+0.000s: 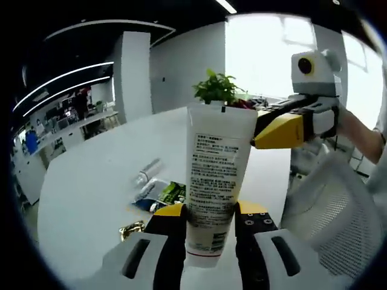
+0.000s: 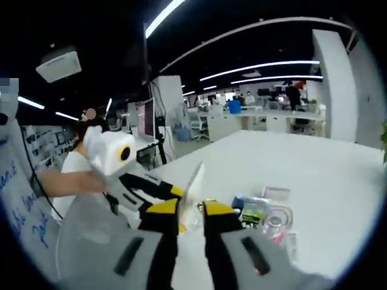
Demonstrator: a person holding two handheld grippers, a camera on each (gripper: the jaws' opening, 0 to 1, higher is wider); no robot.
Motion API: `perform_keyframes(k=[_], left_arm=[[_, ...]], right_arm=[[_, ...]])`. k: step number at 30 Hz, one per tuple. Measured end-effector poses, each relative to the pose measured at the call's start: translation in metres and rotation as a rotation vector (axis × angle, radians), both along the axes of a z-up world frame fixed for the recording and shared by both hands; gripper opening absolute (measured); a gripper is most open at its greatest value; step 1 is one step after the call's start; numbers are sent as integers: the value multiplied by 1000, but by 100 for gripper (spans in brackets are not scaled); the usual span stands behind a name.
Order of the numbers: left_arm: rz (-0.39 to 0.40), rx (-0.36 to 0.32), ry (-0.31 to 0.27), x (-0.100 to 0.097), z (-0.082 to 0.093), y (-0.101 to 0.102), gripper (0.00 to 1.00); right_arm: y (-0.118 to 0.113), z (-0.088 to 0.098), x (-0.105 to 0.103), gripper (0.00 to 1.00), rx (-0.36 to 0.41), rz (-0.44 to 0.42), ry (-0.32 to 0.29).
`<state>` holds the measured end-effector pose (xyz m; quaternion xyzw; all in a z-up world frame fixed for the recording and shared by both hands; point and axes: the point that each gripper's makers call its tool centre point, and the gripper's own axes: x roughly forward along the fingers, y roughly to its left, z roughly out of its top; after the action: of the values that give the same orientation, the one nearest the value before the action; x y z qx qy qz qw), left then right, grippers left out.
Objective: Arrange the skincare products in the storage area until every visible bottle or jar stands upright without overlapping.
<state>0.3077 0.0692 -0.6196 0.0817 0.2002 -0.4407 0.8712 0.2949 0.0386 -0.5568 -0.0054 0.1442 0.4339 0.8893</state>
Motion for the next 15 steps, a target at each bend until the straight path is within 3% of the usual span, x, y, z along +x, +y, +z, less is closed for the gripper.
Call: perform_keyframes(k=[8,11,15], left_arm=[[-19,1,24,0,-8,-9,27],[-24,-1,38,1,-10,-12,27],[-39,27,44,1,-16,-15,27]], right_arm=[[0,-5,-1,9,34,-25,24],[5,-3,-3,8,116,-18,32],[5,-7,-6,7,66,-10,-21]])
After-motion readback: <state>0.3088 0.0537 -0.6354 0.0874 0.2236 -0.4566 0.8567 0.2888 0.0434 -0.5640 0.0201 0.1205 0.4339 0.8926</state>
